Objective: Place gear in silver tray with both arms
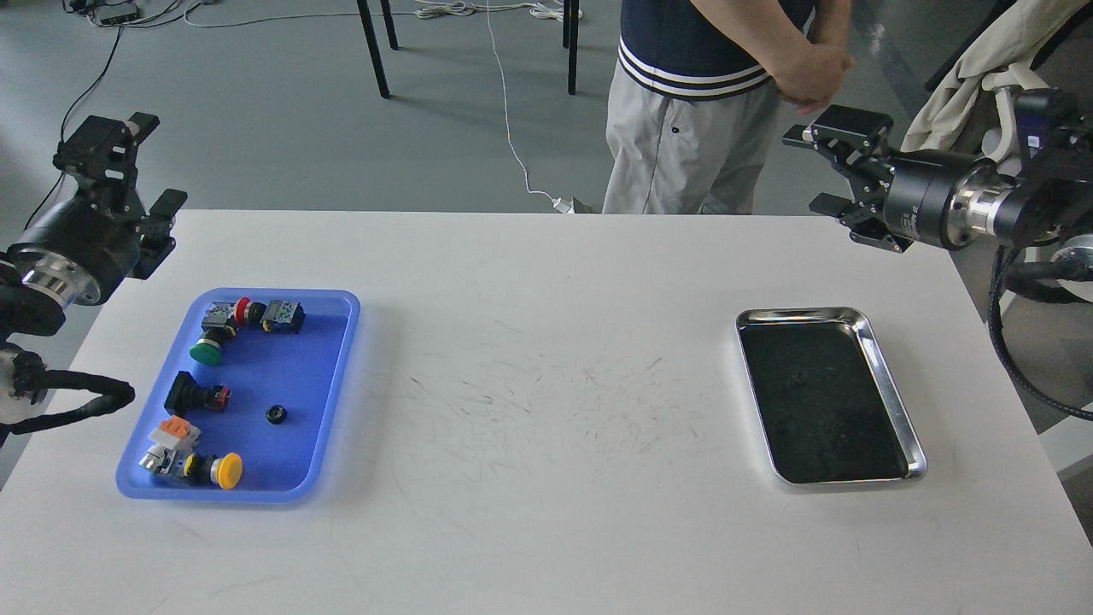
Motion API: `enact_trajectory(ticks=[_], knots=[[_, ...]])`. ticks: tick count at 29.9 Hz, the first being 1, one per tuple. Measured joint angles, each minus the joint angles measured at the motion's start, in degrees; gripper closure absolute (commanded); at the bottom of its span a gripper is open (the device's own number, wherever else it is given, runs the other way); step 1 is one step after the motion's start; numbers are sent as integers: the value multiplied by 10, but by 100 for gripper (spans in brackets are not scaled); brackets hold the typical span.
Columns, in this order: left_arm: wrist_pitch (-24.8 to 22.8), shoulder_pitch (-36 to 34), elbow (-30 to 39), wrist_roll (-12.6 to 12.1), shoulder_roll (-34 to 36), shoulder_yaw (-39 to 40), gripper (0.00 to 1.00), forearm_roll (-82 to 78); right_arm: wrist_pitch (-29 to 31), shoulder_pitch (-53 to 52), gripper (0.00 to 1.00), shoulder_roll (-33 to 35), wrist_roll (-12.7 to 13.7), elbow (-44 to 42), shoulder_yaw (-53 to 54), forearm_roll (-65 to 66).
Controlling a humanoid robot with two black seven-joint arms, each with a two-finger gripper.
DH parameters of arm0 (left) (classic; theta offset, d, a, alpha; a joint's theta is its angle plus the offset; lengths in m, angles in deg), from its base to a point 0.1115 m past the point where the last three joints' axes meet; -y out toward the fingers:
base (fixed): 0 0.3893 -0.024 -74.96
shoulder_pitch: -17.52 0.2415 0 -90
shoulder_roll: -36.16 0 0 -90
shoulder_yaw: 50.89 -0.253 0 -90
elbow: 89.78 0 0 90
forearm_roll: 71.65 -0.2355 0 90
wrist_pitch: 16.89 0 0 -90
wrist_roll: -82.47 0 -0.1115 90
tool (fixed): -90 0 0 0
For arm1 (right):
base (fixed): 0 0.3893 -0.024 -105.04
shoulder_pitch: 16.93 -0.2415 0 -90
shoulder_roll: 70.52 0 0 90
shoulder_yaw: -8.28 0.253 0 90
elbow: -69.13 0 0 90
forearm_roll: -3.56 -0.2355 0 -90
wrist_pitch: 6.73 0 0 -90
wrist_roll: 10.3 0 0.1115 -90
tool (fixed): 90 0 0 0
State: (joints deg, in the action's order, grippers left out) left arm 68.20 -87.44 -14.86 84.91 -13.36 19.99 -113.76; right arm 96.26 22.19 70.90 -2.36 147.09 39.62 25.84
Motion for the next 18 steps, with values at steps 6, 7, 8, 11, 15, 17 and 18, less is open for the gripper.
enact_trajectory(ticks=[6, 7, 8, 11, 15, 17, 18], knots=[[-4, 3, 4, -3, 49, 0, 2, 0, 22, 129, 5, 20, -65, 3, 104, -162], [-4, 3, 5, -4, 54, 0, 2, 0, 40, 150, 5, 24, -80, 1, 112, -196], [-5, 3, 8, -4, 60, -1, 2, 0, 56, 174, 5, 28, -94, -4, 119, -226], [-5, 3, 15, -6, 80, -3, 2, 0, 128, 234, 5, 33, -140, -40, 132, -323], [-5, 2, 26, -7, 101, -4, 2, -1, 148, 259, 5, 31, -157, -108, 134, -421], [-6, 2, 31, -7, 111, -4, 2, -1, 150, 261, 5, 21, -159, -134, 135, -457], [-6, 1, 32, -7, 115, -4, 2, -1, 150, 261, 5, 13, -159, -142, 137, -466]])
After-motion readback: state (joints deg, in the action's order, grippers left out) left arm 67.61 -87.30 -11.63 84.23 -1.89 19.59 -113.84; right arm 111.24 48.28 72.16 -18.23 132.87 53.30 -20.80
